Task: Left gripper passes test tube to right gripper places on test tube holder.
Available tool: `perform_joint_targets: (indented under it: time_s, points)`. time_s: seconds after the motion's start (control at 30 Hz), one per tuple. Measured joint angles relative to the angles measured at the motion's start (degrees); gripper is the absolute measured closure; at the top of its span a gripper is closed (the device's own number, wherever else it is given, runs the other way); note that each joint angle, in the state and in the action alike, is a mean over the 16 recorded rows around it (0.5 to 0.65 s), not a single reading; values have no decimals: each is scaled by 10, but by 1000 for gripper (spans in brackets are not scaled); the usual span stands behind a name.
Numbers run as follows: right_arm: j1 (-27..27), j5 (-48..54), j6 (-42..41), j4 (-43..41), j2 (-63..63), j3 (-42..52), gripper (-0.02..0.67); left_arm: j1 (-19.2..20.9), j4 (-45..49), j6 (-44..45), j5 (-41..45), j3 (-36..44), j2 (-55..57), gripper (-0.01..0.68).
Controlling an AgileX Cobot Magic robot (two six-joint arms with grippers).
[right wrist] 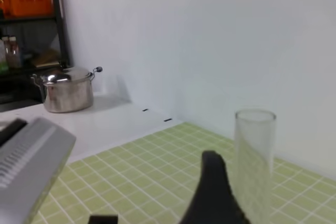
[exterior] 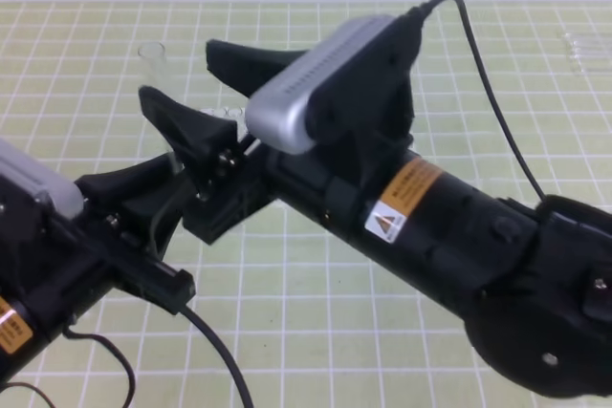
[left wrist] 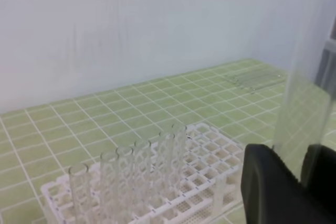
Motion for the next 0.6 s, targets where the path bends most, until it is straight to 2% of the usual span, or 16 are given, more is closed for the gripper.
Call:
perform_joint_targets:
  time_s: [0.6]
  points:
    - [-1, 4, 1, 10, 57, -47, 605, 0, 1, -14, -4, 0, 0, 671]
